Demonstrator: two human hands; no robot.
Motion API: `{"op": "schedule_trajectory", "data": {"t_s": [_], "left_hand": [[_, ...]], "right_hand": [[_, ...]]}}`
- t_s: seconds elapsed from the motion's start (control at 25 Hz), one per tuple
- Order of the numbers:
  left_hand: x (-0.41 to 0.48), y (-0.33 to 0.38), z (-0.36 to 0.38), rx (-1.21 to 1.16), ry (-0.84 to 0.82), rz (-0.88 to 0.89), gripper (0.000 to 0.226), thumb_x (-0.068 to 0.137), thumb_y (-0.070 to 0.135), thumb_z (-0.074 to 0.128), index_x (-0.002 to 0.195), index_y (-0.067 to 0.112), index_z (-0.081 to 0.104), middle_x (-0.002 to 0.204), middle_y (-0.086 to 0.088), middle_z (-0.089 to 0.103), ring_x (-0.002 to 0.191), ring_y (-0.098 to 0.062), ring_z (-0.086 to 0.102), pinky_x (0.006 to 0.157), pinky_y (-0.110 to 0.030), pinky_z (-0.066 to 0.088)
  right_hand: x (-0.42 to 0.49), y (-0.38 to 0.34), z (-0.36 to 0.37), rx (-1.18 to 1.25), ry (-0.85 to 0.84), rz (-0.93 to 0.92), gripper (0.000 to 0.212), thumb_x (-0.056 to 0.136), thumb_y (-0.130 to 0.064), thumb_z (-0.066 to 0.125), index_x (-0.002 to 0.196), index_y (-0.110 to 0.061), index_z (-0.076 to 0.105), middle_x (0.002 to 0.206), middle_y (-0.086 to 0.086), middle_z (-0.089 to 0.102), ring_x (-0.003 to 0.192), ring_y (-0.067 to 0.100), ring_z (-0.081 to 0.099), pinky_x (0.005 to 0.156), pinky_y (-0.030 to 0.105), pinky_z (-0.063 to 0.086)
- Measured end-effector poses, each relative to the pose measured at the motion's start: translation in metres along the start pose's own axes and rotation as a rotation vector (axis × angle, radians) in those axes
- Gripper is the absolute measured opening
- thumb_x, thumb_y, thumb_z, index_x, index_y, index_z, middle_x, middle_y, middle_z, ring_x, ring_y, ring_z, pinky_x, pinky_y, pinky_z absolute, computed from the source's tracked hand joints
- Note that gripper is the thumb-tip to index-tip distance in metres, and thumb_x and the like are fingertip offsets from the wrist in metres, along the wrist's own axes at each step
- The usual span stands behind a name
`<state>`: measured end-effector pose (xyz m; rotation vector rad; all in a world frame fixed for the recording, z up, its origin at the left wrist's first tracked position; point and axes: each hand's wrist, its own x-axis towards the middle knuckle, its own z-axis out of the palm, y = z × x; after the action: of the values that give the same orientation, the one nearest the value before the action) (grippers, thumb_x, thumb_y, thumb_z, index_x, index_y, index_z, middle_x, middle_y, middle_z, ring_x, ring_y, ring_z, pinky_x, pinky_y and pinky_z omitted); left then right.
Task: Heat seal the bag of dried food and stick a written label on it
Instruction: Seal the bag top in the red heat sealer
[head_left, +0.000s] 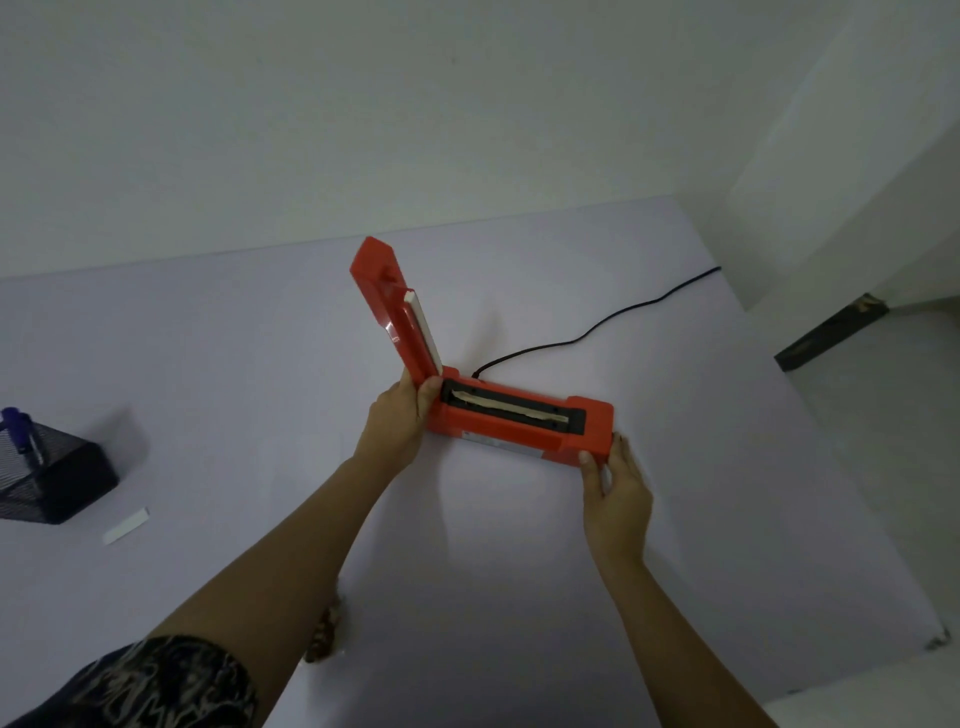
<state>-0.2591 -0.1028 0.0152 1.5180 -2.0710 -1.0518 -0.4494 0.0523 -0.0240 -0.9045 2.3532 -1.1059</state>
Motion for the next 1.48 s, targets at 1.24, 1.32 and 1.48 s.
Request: {"op": "schedule_trajectory", "data": {"t_s": [1.24, 1.32, 1.48], "left_hand": [[-0.142, -0.132, -0.074, -0.601, 0.219, -0.543, 0.016, 0.089, 0.02, 0.062, 0.089, 0.004, 0.067, 0.08, -0.006, 0.065, 0.071, -0.017, 0.057, 0.061, -0.023, 0.047], [-0.14, -0.12, -0.074, -0.675, 0.161, -0.5, 0.017, 0.09, 0.018, 0.059, 0.091, 0.004, 0.068, 0.078, -0.009, 0.066, 0.068, -0.017, 0.059, 0.059, -0.021, 0.05], [-0.128, -0.085, -0.054, -0.746, 0.05, -0.428, 0.012, 0.089, 0.015, 0.06, 0.092, 0.009, 0.07, 0.082, -0.009, 0.071, 0.073, -0.016, 0.066, 0.066, -0.024, 0.056]], "right_hand": [[-0.111, -0.123, 0.154, 0.177, -0.789, 0.158, 0.019, 0.09, -0.027, 0.056, 0.095, -0.014, 0.068, 0.091, 0.0, 0.069, 0.09, 0.015, 0.061, 0.075, 0.023, 0.043], [-0.103, -0.119, 0.137, 0.24, -0.801, 0.177, 0.019, 0.09, -0.026, 0.056, 0.098, -0.014, 0.068, 0.086, -0.004, 0.067, 0.084, 0.01, 0.06, 0.072, 0.022, 0.044], [-0.088, -0.101, 0.094, 0.317, -0.688, 0.204, 0.014, 0.089, -0.025, 0.058, 0.094, -0.016, 0.068, 0.083, -0.006, 0.067, 0.077, 0.006, 0.059, 0.07, 0.02, 0.046]]}}
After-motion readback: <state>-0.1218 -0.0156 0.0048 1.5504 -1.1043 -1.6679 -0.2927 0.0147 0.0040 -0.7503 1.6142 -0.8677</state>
